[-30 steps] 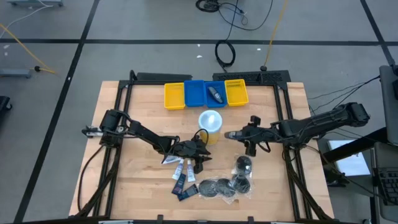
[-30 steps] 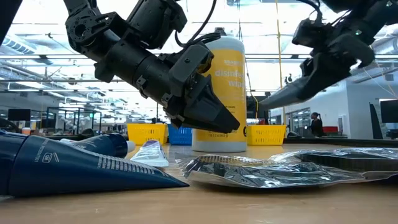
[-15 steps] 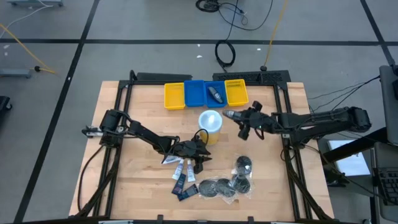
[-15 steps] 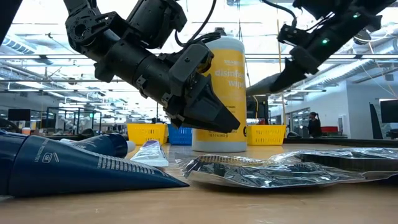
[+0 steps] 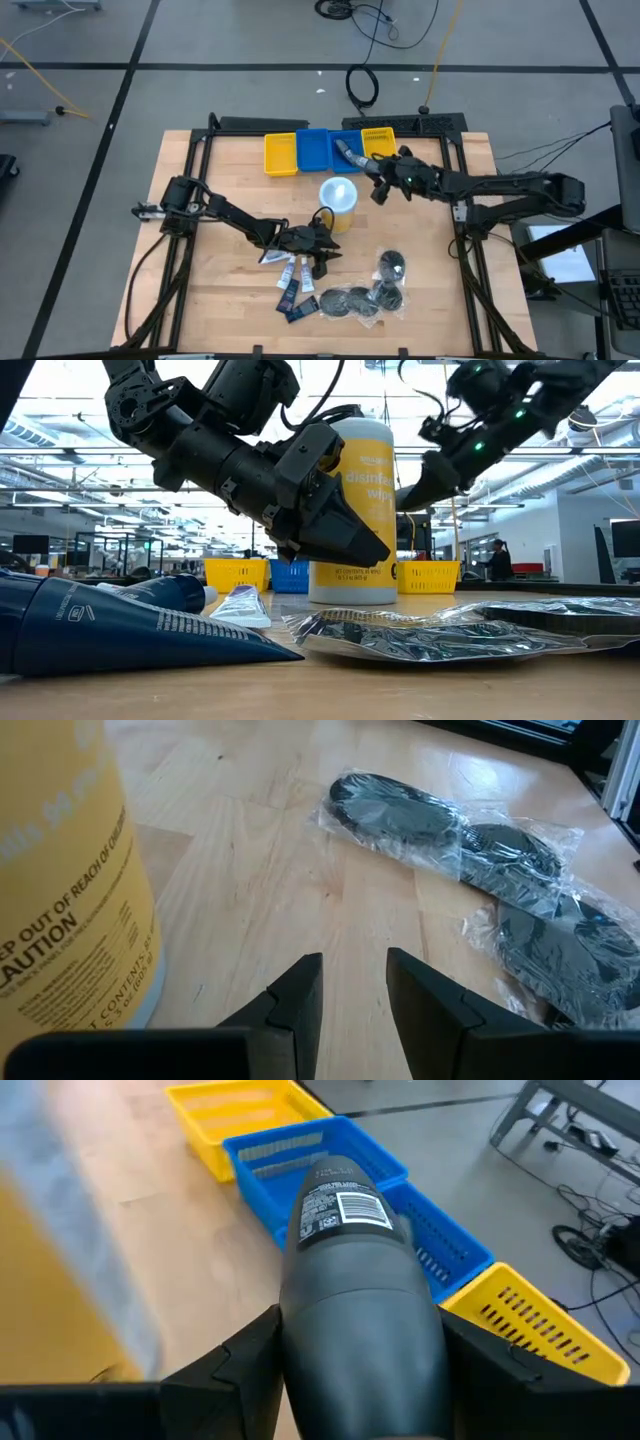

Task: Pick & Place Travel size toiletries
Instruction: Put the deodorant into the right blue basket

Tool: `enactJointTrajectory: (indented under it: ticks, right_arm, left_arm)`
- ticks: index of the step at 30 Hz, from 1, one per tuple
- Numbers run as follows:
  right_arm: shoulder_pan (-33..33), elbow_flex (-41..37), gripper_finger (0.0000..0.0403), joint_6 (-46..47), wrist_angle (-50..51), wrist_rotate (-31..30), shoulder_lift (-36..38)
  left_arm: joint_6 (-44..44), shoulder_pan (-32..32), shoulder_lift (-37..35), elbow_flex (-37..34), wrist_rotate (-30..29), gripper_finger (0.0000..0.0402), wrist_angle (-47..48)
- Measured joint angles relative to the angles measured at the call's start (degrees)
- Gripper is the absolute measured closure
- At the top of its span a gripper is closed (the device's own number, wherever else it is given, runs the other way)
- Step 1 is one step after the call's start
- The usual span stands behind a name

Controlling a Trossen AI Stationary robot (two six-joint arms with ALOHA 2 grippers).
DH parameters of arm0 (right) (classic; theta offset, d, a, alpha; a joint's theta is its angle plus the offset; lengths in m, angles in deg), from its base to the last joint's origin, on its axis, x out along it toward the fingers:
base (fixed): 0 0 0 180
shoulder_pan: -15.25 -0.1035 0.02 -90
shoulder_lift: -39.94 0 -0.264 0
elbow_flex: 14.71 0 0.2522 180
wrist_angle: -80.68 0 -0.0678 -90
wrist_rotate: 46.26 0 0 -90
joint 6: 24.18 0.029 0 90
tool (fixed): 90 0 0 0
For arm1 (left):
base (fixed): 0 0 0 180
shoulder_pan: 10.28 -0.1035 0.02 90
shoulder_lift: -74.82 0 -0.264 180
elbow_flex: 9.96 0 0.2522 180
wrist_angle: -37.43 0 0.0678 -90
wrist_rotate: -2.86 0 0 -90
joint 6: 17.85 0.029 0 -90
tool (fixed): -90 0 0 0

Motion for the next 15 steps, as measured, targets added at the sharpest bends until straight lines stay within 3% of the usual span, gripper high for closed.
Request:
enactJointTrajectory:
  ticks: [4, 15]
  right_arm:
    - [3.80, 0.00, 0.0205, -0.36, -4.52, 0.06, -4.11]
    - [10.95, 0.02, 0.0205, 0.25, -19.32, 7.65, -15.38]
  left_arm:
    - [-0.04, 0.27, 0.00, 0.00, 0.00, 0.0289, -0.40]
    - [0.39, 0.52, 0.00, 0.02, 0.02, 0.0289, -0.85]
